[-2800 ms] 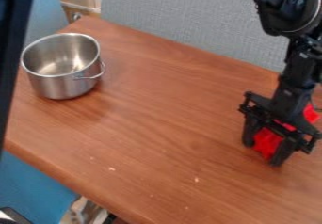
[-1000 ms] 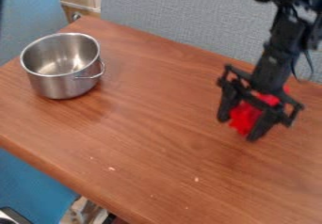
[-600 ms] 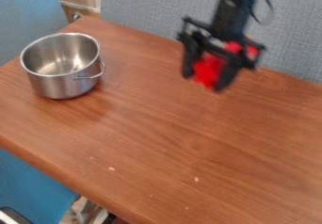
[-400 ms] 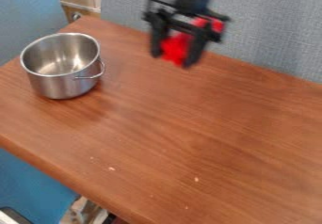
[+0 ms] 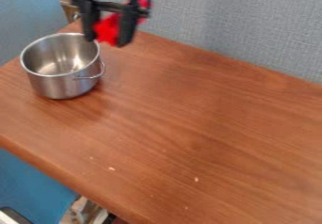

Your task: Put the red object in the metal pot

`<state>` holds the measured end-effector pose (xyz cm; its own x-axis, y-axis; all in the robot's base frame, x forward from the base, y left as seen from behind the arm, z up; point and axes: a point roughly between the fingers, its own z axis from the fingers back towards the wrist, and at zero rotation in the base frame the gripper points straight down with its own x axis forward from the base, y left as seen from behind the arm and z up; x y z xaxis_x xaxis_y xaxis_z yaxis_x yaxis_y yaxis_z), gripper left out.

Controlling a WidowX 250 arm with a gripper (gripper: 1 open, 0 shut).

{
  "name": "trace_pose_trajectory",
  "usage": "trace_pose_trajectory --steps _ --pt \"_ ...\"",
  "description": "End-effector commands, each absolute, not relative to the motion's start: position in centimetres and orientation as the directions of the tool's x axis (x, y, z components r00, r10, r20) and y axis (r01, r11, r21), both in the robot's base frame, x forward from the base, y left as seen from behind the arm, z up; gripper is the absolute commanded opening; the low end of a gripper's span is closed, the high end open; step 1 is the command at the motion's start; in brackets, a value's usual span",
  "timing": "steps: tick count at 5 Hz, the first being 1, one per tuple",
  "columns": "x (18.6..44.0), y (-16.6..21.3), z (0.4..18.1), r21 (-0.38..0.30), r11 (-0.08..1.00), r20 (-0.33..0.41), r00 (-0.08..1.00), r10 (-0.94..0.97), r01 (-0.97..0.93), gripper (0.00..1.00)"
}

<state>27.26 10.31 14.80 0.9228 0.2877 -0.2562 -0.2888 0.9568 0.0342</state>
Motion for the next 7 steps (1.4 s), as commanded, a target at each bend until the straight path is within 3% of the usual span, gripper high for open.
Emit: trace_pose_trajectory --steps 1,7 --pt "26.9 12.4 17.1 0.034 0.94 -0.164 0.926 0.339 -0.338 0.0" --pt "26.9 16.4 14.7 0.048 0.842 -0.168 0.827 0.537 -0.537 0.0"
